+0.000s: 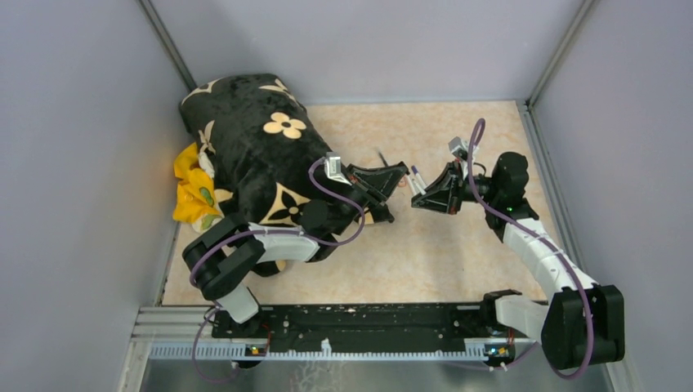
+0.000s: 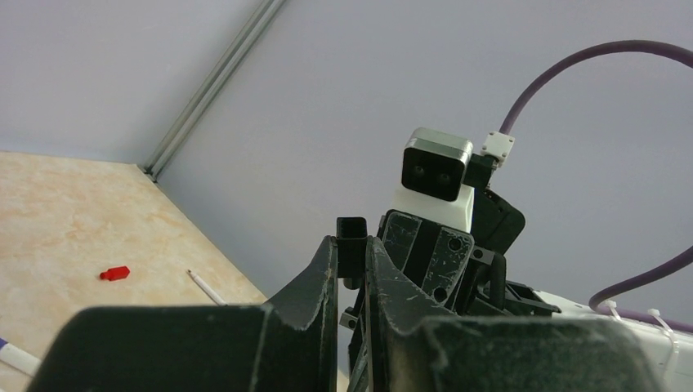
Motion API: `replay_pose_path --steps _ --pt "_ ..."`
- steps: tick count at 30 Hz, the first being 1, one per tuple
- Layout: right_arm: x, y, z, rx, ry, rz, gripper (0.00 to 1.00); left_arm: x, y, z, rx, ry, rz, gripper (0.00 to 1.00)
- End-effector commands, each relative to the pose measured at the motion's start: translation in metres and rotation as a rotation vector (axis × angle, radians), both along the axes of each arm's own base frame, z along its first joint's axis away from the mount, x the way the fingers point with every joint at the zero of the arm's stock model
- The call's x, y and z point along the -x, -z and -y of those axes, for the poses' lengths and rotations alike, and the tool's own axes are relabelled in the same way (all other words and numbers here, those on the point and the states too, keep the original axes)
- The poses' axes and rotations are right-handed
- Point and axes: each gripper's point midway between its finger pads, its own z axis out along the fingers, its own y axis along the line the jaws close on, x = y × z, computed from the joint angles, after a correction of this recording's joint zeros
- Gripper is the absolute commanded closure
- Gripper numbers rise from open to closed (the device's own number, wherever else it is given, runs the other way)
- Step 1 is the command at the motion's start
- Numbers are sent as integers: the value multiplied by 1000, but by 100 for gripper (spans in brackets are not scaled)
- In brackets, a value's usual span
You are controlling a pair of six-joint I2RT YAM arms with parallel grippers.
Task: Insert the pens into the pen caps
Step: Insert the pen cap onto the pen.
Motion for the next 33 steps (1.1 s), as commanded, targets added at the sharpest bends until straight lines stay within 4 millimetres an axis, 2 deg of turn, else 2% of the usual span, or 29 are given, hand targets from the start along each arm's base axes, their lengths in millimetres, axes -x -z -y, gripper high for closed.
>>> replay_pose_path --steps 1,17,33 --pt "-7 -9 -2 -10 33 32 100 26 -69 -29 260 36 186 100" --pt "-18 5 0 26 86 10 100 30 -73 -25 268 64 197 100" --pt "-12 -2 -1 6 60 23 100 30 -68 -21 269 91 174 100"
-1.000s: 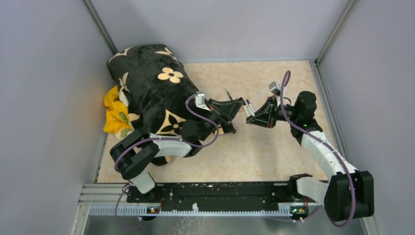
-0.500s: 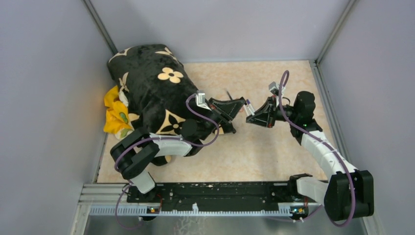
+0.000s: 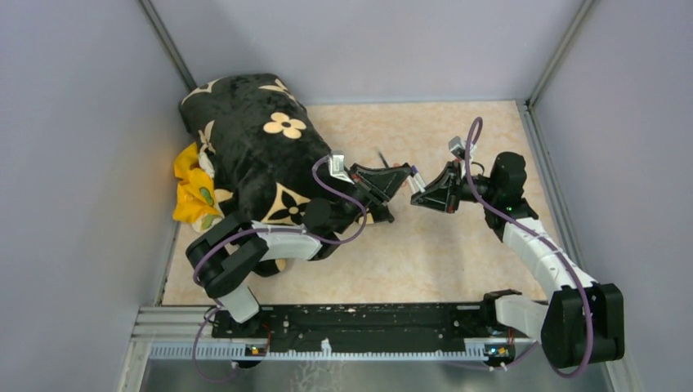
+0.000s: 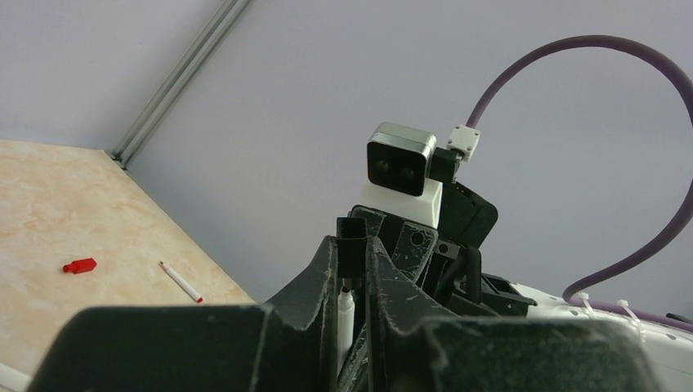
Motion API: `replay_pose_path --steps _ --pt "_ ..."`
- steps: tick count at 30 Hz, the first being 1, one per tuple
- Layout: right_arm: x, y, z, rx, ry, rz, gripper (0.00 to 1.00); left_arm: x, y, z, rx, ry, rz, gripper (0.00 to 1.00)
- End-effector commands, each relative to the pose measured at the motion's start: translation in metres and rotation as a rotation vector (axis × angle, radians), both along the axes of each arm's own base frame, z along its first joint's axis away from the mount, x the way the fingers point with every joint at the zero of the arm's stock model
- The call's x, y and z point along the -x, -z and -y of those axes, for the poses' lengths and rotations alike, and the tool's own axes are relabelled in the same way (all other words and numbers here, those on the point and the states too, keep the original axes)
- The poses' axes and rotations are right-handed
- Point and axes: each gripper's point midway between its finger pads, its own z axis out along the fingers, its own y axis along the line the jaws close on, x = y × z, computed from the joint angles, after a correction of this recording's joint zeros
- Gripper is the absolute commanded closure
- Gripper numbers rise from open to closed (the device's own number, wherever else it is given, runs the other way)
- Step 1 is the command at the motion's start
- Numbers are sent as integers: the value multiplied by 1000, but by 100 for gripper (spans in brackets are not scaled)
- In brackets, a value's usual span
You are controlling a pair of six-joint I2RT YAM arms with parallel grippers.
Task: Insert the pens into the pen caps
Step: Insert the pen cap onto the pen.
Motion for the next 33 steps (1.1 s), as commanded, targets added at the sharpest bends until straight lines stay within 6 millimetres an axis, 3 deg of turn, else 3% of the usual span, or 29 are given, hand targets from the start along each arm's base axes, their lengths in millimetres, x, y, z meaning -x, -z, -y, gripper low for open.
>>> replay_pose_path --steps 1,33 --pt "2 -12 -2 -13 -25 61 100 25 -67 -30 256 24 182 100" --pt "1 -14 -1 5 -18 82 100 23 -65 -40 238 -37 194 100"
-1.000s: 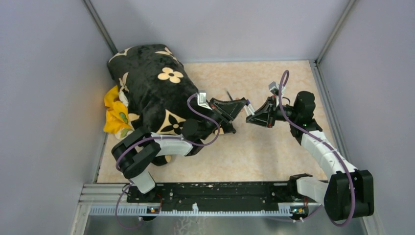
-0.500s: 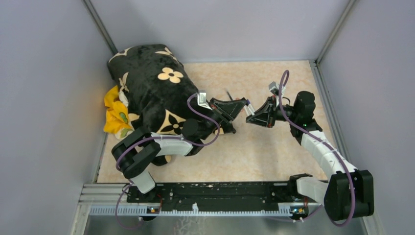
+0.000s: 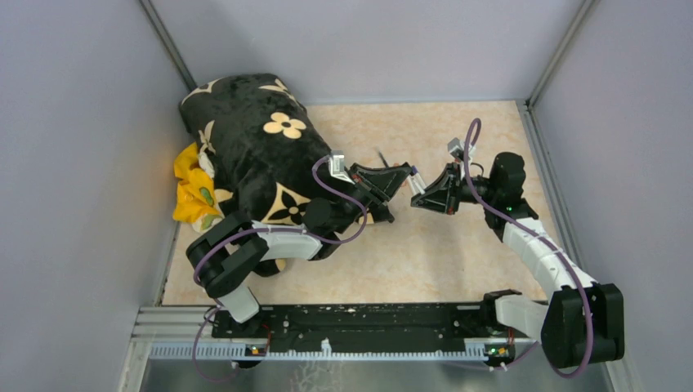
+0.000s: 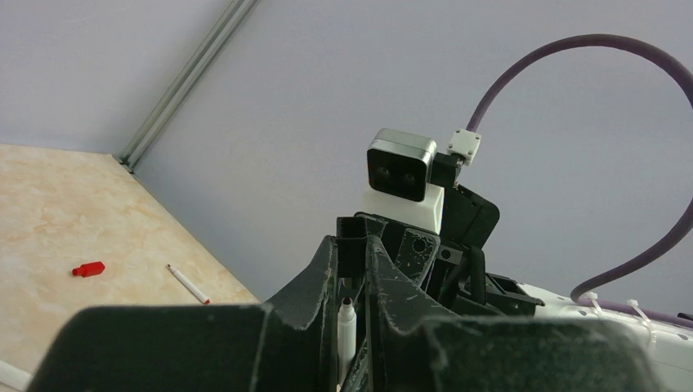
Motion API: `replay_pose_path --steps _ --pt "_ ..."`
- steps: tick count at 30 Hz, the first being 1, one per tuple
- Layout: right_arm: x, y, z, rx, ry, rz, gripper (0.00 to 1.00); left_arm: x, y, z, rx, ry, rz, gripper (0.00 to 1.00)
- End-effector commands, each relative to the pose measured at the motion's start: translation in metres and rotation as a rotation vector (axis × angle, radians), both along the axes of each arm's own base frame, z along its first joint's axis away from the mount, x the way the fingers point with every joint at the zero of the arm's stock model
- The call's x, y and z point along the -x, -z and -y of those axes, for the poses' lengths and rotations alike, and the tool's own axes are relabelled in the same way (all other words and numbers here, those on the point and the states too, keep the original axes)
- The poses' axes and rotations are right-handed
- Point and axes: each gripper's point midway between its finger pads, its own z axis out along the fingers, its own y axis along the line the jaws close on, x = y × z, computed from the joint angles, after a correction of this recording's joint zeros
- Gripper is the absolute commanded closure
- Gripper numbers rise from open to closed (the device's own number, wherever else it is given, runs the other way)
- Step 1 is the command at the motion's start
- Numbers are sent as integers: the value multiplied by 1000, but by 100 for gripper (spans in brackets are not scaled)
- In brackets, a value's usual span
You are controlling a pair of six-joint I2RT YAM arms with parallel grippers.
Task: Insert the pens into the pen caps
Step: Insert the pen cap onto the pen.
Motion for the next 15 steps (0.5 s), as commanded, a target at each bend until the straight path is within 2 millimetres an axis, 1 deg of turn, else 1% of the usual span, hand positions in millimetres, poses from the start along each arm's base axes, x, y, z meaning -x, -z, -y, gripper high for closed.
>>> replay_pose_path --steps 1,7,15 --pt "0 -17 -1 -2 -10 89 100 24 -66 -40 244 -27 187 100" --pt "0 -21 -1 -4 -7 94 100 24 -64 -41 243 -26 182 100" --pt "-6 -24 1 -11 27 85 100 25 -61 -39 241 -12 171 100"
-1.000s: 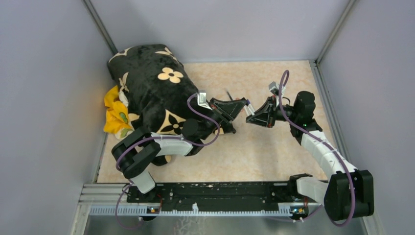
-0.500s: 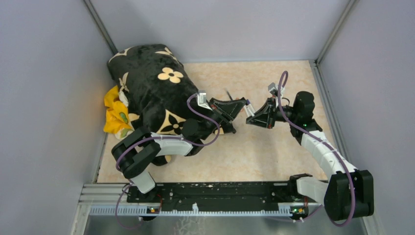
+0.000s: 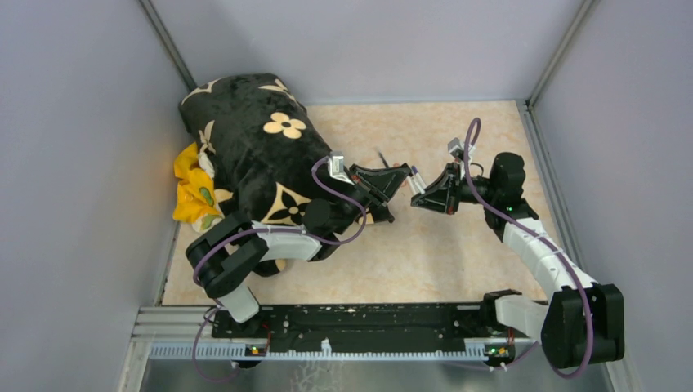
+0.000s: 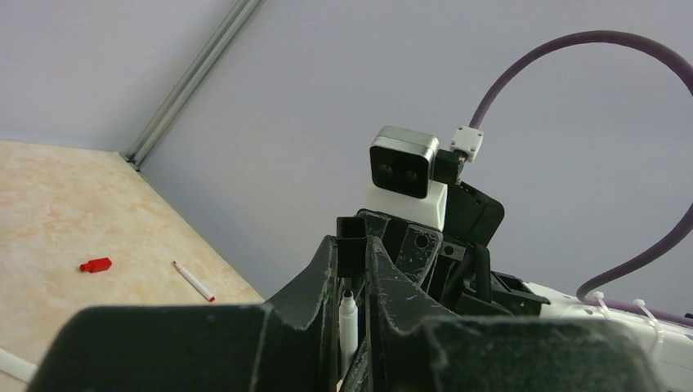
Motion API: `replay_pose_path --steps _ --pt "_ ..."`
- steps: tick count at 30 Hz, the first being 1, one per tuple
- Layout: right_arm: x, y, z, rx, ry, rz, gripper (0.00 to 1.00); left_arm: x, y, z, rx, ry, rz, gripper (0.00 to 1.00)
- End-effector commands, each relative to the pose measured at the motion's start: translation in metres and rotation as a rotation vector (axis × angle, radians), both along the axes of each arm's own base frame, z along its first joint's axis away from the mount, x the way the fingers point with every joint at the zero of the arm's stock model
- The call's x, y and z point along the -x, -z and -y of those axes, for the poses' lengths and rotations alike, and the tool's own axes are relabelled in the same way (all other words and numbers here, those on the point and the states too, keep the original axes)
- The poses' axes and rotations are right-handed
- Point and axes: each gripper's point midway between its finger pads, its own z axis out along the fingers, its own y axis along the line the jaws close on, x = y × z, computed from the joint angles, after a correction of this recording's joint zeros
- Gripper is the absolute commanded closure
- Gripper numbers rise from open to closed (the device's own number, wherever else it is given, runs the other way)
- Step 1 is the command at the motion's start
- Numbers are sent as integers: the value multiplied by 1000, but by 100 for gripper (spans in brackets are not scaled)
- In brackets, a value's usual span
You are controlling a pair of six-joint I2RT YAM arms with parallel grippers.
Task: Insert the pens into the pen caps
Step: Insert the pen cap onto the pen.
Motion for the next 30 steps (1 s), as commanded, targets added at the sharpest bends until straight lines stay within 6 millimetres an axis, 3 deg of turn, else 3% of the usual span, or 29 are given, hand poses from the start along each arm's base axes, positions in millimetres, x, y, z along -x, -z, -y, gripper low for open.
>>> replay_pose_path --steps 1,30 --pt "-5 -26 0 -19 16 96 100 26 -64 -37 249 4 173 100" --pt "-1 -30 -1 -38 -1 100 100 29 -52 -21 251 105 123 100"
